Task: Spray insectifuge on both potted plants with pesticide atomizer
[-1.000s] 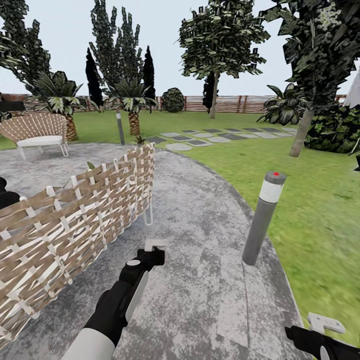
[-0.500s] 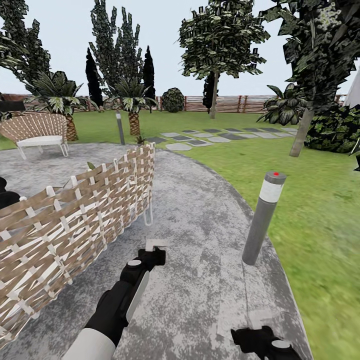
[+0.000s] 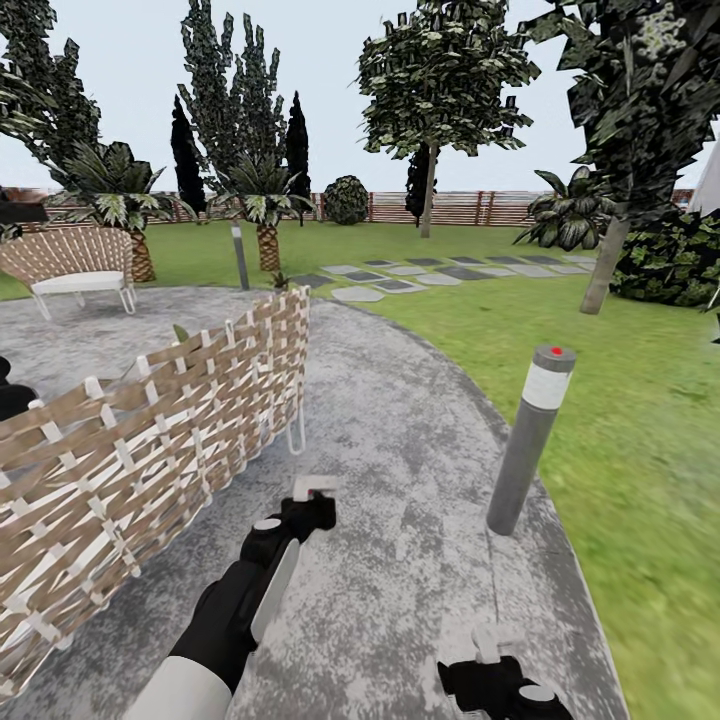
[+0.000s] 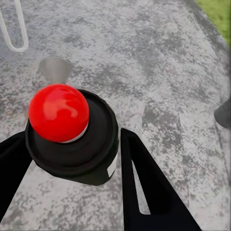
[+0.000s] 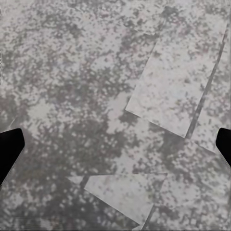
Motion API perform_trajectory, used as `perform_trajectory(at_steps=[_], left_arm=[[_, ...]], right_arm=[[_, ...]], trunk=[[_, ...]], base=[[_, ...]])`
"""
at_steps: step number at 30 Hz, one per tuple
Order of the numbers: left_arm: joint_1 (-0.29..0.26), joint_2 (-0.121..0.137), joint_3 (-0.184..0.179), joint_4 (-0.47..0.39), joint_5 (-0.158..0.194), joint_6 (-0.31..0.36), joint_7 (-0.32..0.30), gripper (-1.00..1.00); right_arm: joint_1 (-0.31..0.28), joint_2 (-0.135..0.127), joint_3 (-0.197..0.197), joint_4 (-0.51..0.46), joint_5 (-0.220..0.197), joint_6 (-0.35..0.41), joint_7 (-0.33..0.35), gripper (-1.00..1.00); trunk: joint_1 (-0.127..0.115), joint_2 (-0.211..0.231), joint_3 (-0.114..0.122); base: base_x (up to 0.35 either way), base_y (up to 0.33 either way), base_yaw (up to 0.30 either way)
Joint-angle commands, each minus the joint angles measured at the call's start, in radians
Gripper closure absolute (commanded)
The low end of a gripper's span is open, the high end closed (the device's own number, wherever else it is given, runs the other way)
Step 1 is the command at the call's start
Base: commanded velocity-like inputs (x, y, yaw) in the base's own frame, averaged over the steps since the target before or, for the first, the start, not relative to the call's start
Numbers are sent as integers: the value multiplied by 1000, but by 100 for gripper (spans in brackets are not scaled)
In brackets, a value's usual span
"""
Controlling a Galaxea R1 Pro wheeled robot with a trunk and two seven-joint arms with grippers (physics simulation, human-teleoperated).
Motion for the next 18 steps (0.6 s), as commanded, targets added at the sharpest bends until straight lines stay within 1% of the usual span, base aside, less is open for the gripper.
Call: perform_trajectory(at_steps=[1, 7, 9, 10, 11, 13, 18], left_arm=[[-1, 0, -3, -2, 12, 4, 9, 100], [-1, 0, -5, -3, 15, 4, 9, 100], [-1, 0, -6, -3, 15, 4, 9, 100], [-1, 0, -6, -4, 16, 4, 9, 100], [-1, 0, -7, -4, 16, 4, 10, 100], [-1, 0, -6, -6, 16, 4, 10, 100], [-1, 0, -7, -22, 16, 5, 11, 100]], right_arm=[[0, 0, 1, -1, 0, 5, 0, -100], [-2, 1, 2, -1, 5, 8, -2, -100], [-15, 4, 2, -1, 5, 11, -3, -100], [-53, 6, 2, -1, 3, 14, -3, -100], [-64, 6, 2, -1, 1, 15, -3, -100], [-76, 7, 2, -1, -2, 16, -2, -100], [-84, 7, 4, -1, -4, 16, 2, -100]], trunk=[[0, 0, -1], [0, 0, -1], [0, 0, -1], [0, 0, -1], [0, 0, -1], [0, 0, -1], [0, 0, -1]], base=[[187, 48, 0], [177, 45, 0], [132, 12, 0], [88, 4, 0], [56, 3, 0], [30, 2, 0], [16, 0, 0]])
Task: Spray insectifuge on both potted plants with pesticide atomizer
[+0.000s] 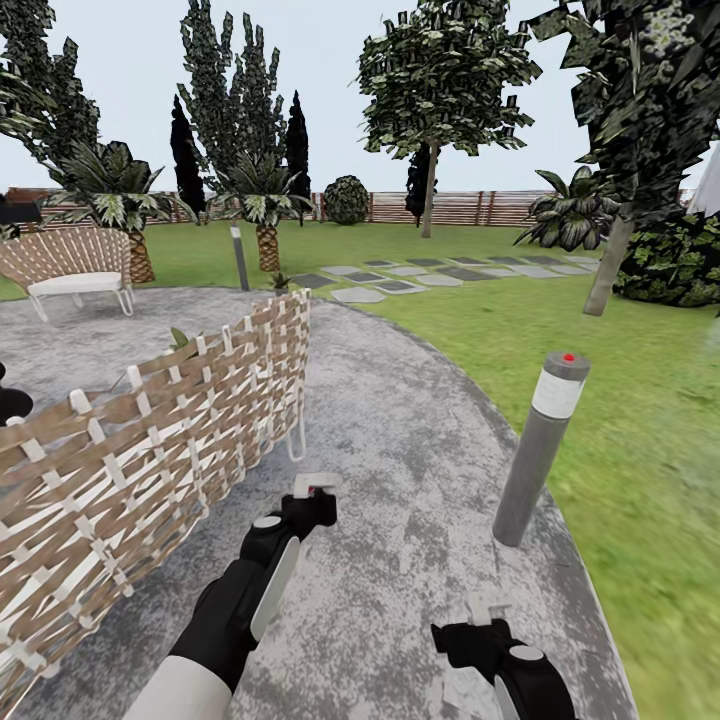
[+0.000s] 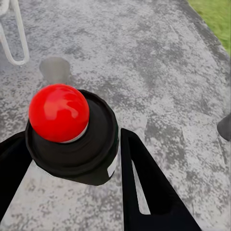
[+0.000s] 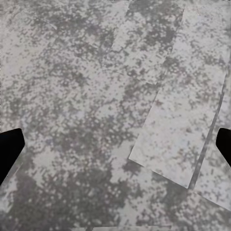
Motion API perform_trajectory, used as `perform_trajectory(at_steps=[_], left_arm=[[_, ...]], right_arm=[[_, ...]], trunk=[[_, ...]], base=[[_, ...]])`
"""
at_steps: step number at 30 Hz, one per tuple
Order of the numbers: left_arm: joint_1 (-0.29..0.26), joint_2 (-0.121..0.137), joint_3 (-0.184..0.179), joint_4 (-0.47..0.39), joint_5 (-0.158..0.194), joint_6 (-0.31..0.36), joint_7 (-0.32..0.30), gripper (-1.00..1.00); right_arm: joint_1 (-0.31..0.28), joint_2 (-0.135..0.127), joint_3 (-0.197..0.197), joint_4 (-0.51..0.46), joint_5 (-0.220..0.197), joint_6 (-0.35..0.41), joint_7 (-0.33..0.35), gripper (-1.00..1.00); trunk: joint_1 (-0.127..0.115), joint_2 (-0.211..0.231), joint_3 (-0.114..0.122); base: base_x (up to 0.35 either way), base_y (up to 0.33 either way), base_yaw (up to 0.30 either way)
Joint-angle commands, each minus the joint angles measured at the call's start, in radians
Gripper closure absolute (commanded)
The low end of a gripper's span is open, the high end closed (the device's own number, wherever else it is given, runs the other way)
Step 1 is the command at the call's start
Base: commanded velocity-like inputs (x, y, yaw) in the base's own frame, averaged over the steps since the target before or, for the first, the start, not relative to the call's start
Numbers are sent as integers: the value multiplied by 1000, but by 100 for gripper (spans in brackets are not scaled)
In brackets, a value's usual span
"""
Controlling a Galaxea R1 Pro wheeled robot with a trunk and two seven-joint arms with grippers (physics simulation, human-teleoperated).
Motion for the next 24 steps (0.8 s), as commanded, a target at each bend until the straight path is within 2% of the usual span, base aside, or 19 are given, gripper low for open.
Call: perform_trajectory(at_steps=[1, 11, 13, 16, 24], left_arm=[[-1, 0, -2, -2, 11, 4, 9, 100], [-1, 0, -2, -5, 11, 4, 9, 100], [-1, 0, -2, -5, 11, 4, 9, 100], [-1, 0, -2, -6, 11, 4, 9, 100], [-1, 0, -2, -4, 12, 5, 10, 100]], right_arm=[[-1, 0, 2, -1, 1, 5, 2, -100], [-1, 1, 62, -2, 0, -5, 0, -100], [-1, 0, 109, -2, 1, -5, -1, -100], [-1, -1, 148, -3, 2, -6, -1, -100], [-1, -1, 158, -3, 0, -6, -1, -100]], trunk=[[0, 0, -1], [0, 0, -1], [0, 0, -1], [0, 0, -1], [0, 0, -1]], base=[[75, 0, 0], [276, 55, 0], [312, 20, 0], [274, 8, 0], [163, 1, 0]])
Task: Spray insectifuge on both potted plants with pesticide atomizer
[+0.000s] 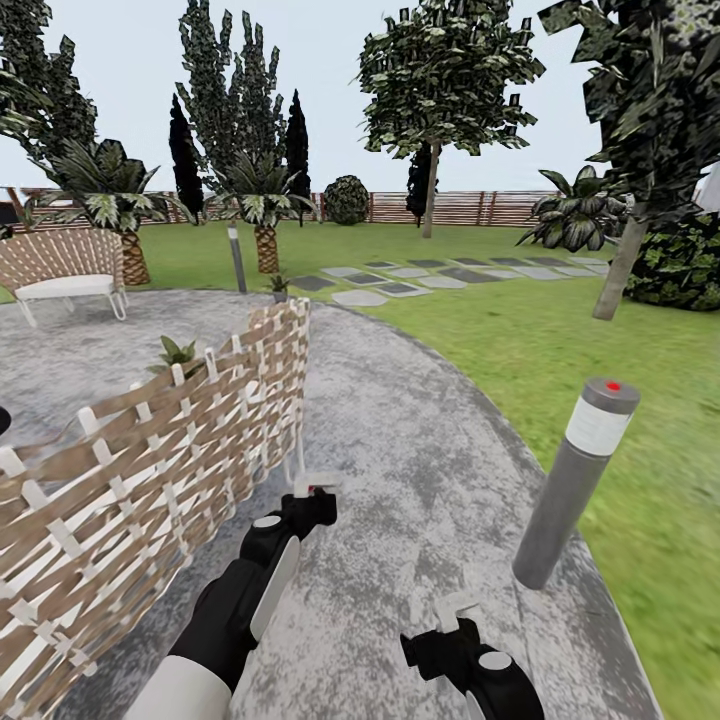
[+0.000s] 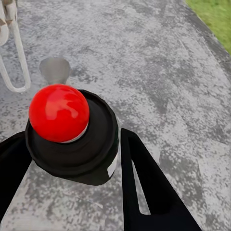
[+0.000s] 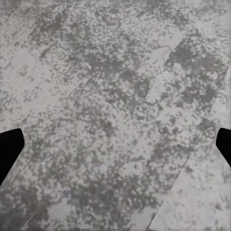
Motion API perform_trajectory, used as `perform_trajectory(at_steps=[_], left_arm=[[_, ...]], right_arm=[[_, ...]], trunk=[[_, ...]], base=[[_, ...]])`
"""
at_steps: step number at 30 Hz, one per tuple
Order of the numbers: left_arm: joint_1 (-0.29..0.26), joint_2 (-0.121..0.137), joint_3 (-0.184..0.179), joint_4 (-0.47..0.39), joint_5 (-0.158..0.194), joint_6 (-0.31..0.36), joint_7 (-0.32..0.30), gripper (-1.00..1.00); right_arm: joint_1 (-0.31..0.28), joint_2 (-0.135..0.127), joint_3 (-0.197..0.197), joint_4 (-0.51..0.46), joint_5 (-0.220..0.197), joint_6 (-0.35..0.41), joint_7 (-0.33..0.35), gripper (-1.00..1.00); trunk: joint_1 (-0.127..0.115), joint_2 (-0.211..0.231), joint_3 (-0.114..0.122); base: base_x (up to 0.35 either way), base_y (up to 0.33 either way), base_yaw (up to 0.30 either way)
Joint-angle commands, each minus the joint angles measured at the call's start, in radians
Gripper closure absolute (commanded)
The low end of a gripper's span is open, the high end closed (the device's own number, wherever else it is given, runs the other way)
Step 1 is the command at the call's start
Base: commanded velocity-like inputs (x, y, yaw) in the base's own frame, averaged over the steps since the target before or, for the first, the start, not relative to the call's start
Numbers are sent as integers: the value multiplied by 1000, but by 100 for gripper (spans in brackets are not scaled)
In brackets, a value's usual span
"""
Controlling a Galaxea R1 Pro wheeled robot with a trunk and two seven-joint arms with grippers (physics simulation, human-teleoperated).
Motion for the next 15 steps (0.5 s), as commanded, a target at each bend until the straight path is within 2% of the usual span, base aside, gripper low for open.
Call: perform_trajectory(at_steps=[1, 7, 15], left_arm=[[-1, 0, -2, -1, 11, 4, 9, 100], [-1, 0, -4, -1, 11, 5, 9, 100], [-1, 0, -4, -1, 11, 5, 9, 100]], right_arm=[[0, 0, 0, -1, -1, 5, 0, -100], [0, 0, 0, -2, -1, 5, -1, -100], [0, 0, 1, -4, -1, 6, -1, -100]], trunk=[[0, 0, -1], [0, 0, -1], [0, 0, -1]], base=[[122, 0, 0], [88, 0, 0], [10, 0, 0]])
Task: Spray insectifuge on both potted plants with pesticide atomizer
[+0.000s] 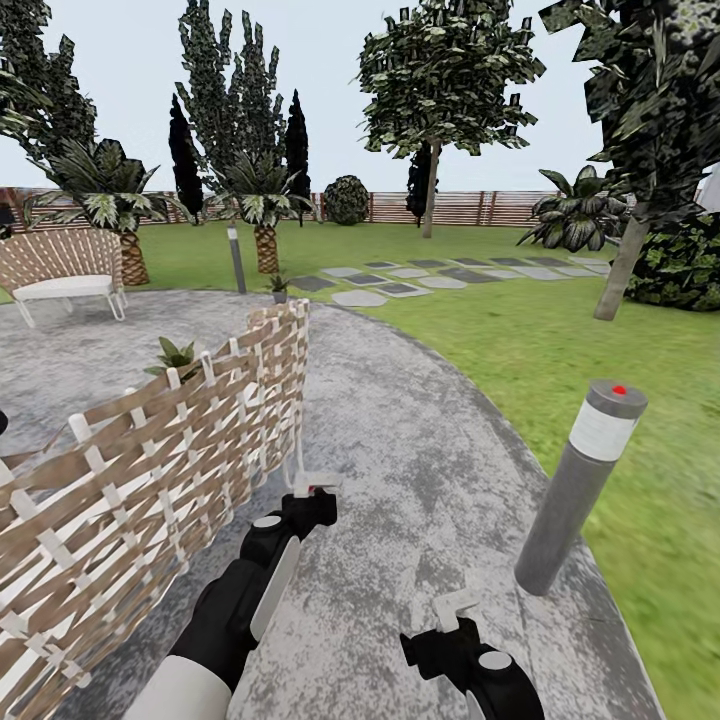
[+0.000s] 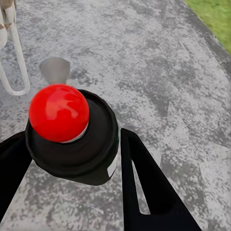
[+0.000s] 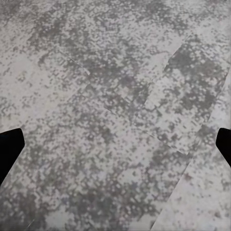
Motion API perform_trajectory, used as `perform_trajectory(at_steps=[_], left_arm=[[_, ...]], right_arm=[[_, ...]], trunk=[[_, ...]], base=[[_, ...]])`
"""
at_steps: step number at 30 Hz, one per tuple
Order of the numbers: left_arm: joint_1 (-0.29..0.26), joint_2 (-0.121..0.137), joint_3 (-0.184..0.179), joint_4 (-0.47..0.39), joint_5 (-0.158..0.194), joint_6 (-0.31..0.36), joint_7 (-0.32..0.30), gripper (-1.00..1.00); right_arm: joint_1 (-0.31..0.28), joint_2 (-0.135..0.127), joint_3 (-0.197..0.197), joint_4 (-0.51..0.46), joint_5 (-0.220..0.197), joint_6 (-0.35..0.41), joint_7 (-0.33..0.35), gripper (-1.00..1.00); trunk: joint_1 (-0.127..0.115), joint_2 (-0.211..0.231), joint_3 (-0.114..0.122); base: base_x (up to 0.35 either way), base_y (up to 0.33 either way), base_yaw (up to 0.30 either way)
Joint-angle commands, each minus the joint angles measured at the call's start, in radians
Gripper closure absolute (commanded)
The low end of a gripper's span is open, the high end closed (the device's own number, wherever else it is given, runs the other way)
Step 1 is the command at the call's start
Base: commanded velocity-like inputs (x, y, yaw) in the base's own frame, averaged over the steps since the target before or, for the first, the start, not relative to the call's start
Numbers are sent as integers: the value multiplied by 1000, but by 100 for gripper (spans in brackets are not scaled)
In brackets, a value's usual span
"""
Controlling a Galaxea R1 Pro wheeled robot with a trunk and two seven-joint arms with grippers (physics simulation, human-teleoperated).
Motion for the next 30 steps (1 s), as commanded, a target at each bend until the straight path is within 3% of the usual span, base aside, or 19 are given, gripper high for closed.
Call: perform_trajectory(at_steps=[1, 5, 10, 14, 25, 30], left_arm=[[-1, 0, -2, -1, 11, 4, 9, 100], [-1, -1, -8, -1, 11, 4, 9, 100], [-1, 0, -62, -1, 11, 3, 9, 100], [-1, -1, -81, -1, 11, 3, 9, 100], [-1, 0, -82, -1, 17, 3, 9, 100], [-1, 0, -82, -1, 17, 3, 9, 100]], right_arm=[[0, 0, 0, -1, -1, 6, 0, -100], [0, -1, 1, -4, -1, 6, 0, -100], [0, -1, 3, -6, -1, 6, 0, -100], [0, -1, 2, -6, -1, 10, 0, -100], [0, -1, 2, -6, -1, 15, 0, -100], [0, -1, 0, -6, -1, 15, 0, -100]], trunk=[[0, 0, -1], [0, 0, -1], [0, 0, -1], [0, 0, -1], [0, 0, -1], [0, 0, -1]], base=[[59, 0, 0], [190, 0, 0], [314, 0, 0], [334, 32, 0], [291, 185, -49], [100, 86, -15]])
